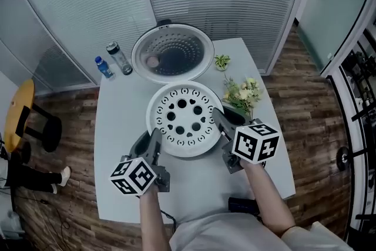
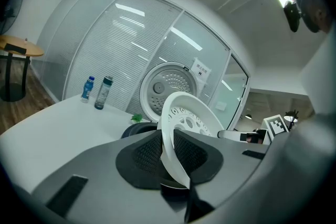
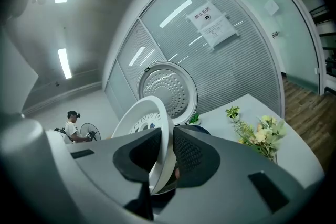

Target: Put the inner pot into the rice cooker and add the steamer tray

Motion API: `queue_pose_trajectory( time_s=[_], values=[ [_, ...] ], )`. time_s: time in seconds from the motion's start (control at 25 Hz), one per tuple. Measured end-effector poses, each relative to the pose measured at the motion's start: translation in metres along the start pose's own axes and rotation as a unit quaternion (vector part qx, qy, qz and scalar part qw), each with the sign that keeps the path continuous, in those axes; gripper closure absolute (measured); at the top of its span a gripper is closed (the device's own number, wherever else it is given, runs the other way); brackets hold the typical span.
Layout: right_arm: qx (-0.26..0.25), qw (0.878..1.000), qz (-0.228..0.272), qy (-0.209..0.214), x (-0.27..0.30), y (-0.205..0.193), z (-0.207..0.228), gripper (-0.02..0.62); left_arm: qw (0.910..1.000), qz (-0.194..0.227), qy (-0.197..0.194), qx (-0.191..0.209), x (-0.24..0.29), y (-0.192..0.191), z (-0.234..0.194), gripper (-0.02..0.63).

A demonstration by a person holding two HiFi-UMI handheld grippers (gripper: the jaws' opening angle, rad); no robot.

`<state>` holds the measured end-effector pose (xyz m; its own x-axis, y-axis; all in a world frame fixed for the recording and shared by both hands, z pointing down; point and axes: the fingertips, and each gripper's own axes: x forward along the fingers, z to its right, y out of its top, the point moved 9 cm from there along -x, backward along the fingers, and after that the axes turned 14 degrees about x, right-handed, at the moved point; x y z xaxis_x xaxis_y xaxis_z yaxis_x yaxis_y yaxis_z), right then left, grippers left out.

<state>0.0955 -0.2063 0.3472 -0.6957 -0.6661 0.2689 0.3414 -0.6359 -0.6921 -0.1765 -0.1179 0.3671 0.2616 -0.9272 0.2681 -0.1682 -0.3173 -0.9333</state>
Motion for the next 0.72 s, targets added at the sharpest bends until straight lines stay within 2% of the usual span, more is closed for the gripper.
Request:
queue_pose_trajectory(
  time_s=[0.72],
  values=[
    [-0.007, 1.0, -0.019, -0.006, 0.024, 0.008, 0.021, 0.522, 1.0, -0.007, 0.007, 0.002, 0.03, -0.003, -0.009, 0.534]
  ],
)
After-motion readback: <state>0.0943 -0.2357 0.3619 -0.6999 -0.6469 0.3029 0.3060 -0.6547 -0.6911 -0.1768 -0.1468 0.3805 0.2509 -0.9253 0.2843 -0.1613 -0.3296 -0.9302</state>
